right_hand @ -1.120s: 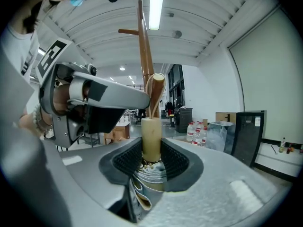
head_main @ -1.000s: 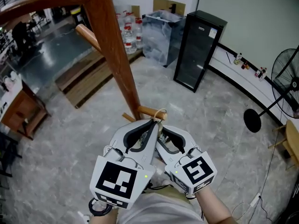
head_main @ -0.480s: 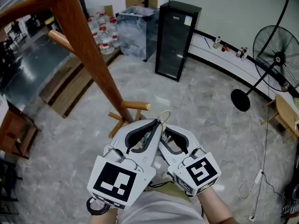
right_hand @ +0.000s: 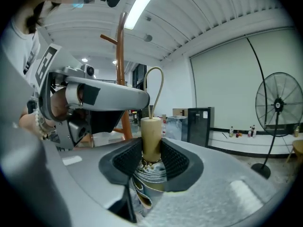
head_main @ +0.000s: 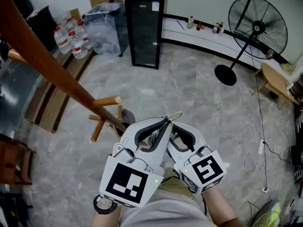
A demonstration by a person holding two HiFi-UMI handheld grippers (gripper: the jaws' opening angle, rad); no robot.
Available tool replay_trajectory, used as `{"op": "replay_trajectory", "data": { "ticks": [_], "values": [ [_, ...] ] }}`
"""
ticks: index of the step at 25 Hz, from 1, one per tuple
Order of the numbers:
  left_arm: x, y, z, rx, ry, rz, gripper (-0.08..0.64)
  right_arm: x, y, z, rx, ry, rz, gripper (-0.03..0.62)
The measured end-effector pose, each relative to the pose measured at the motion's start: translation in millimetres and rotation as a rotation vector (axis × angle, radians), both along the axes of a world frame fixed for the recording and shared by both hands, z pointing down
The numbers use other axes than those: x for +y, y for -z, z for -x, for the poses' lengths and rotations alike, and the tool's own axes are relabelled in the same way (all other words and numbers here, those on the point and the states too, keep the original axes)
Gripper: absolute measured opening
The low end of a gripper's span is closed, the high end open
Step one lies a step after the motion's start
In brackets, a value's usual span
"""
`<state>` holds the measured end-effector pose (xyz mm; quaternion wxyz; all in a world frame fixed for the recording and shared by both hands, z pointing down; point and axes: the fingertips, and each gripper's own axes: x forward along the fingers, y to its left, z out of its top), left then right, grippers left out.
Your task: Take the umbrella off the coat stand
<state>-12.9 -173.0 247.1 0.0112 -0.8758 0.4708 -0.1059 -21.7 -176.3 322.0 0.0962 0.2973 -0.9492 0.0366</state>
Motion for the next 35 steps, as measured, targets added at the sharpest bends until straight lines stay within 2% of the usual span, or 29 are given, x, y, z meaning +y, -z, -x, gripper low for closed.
{"op": "replay_trajectory", "data": {
  "ticks": [7,17,25,35],
  "values": [
    [6,-22,-39,-0.003,-0.156,0.034,0.026,7,-23,-41,0.018,-0.152,0.036,0.126],
    [15,-50,-77,0.002,-0.307,0.064,0.028,18,-51,-80,0.013,-0.301,0.074,0.126],
    [19,-69,-95,0.014,-0.37,0.091,0.028,22,-65,-100,0.035,-0.368,0.093,0.125],
    [22,-73,-100,0.001,-0.385,0.091,0.028,24,-70,-104,0.035,-0.364,0.109,0.124]
  ]
}}
